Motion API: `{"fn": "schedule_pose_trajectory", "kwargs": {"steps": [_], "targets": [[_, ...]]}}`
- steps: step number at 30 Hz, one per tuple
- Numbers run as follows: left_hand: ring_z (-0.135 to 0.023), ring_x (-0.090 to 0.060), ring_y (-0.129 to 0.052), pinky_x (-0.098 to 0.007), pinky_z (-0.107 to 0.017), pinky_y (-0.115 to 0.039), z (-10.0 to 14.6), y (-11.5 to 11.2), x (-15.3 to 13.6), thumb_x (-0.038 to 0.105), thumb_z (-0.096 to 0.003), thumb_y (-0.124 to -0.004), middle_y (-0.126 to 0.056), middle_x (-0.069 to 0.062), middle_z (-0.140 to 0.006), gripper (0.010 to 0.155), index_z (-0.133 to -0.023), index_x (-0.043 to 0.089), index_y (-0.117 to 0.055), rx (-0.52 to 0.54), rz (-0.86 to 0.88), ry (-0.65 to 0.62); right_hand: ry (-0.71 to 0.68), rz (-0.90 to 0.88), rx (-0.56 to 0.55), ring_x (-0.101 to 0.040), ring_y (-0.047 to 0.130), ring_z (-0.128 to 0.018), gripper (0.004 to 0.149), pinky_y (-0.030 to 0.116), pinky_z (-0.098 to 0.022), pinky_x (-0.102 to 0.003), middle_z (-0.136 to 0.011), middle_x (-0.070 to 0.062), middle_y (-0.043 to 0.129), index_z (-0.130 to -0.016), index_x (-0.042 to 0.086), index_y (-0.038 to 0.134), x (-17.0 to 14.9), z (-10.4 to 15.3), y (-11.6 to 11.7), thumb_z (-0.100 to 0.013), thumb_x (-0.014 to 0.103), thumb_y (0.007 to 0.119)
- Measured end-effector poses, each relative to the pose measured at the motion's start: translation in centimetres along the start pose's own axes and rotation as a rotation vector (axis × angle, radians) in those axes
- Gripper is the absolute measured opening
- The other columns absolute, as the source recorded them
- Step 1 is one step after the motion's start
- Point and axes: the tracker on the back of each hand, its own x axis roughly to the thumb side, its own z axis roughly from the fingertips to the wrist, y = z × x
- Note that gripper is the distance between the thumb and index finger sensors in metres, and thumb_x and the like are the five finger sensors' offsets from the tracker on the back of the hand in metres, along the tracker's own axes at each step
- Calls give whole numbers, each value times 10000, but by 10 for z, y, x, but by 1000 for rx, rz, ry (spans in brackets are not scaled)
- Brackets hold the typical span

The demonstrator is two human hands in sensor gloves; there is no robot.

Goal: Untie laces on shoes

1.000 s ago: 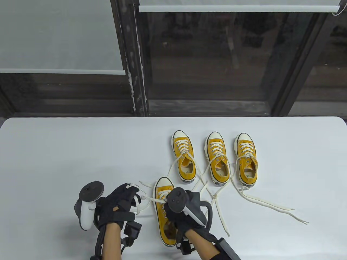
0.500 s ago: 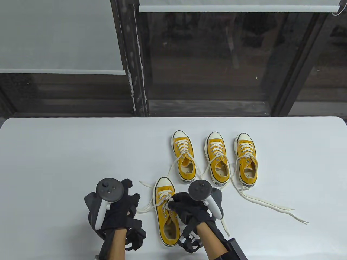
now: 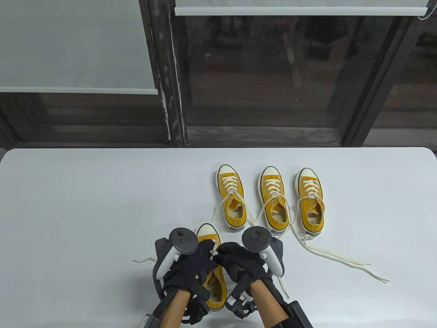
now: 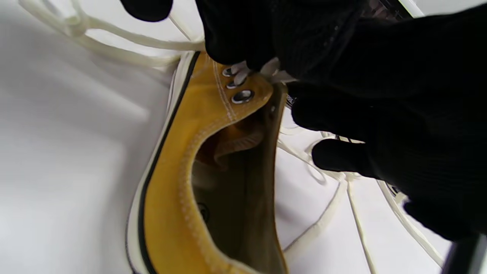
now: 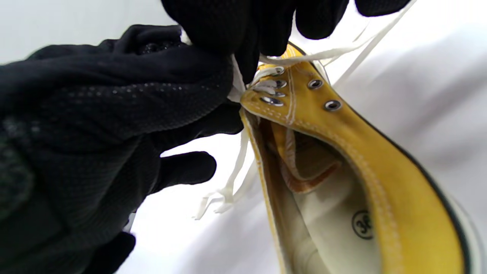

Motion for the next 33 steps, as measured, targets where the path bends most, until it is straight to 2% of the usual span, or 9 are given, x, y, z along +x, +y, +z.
{"fn": "schedule_pose_trajectory", "kwargs": {"steps": [7,12,15,17,19,21,25,30,33], "targets": [[-979,-165,-698,-626,-826,-465,-6,3,-24,325,-635,-679,-716,61,-966,403,-1038,333,-691,-25,125,106,80,134,-135,-478,457,-1030,362,439,-712,-659,-1101,-163,504,-912,159,774,-7,1,0,-608,297,634],[-1031,-202,-678,-663,-816,-438,-7,5,-23,332,-611,-774,-724,47,-995,382,-988,281,-732,-96,212,41,18,-18,82,-514,322,-1041,398,375,-717,-681,-1138,-209,366,-1003,160,623,-15,-6,-2,-627,285,654],[-1034,-206,-689,-667,-813,-441,-6,5,-18,342,-566,-852,-758,56,-961,393,-942,270,-763,-97,169,19,-67,9,254,-530,206,-1050,639,309,-717,-709,-1158,-234,148,-1139,156,344,-10,-8,1,-625,253,710],[-1024,-210,-703,-668,-811,-445,-4,7,-17,346,-556,-870,-772,51,-949,383,-919,264,-781,-84,162,17,-56,43,217,-515,237,-1066,585,307,-718,-714,-1173,-211,228,-1116,180,444,-7,-7,3,-621,292,735],[-1008,-210,-725,-666,-806,-460,-2,12,-20,423,-530,-882,-798,57,-922,399,-892,273,-802,-39,139,43,-36,126,56,-475,376,-1080,379,363,-717,-703,-1153,-142,470,-964,210,731,-6,-3,0,-624,373,700],[-991,-235,-729,-669,-791,-467,-1,13,-26,447,-551,-844,-805,34,-908,382,-880,256,-814,-32,205,62,-3,163,-84,-432,516,-1070,365,404,-709,-706,-1093,-87,635,-915,194,803,-4,2,-5,-609,373,715],[-1073,-292,-620,-668,-802,-420,1,16,-33,376,-607,-776,-706,-4,-1061,399,-988,267,-731,2,228,108,-8,188,-158,-425,558,-1056,377,422,-704,-706,-1069,-89,681,-930,182,809,-1,7,-7,-619,342,669],[-1157,-295,-457,-664,-826,-347,-1,8,-16,417,-555,-882,-612,11,-1139,424,-912,256,-720,-102,206,-33,-105,159,-3,-422,438,-1093,364,366,-732,-695,-1119,-93,533,-955,195,705,6,6,0,-627,352,677],[-1140,-279,-509,-660,-823,-376,0,11,-21,502,-577,-806,-686,28,-1069,343,-807,251,-765,-16,149,46,-55,351,-214,-397,529,-1068,365,405,-712,-707,-1070,-60,610,-829,234,755,4,10,-5,-631,525,656]]}}
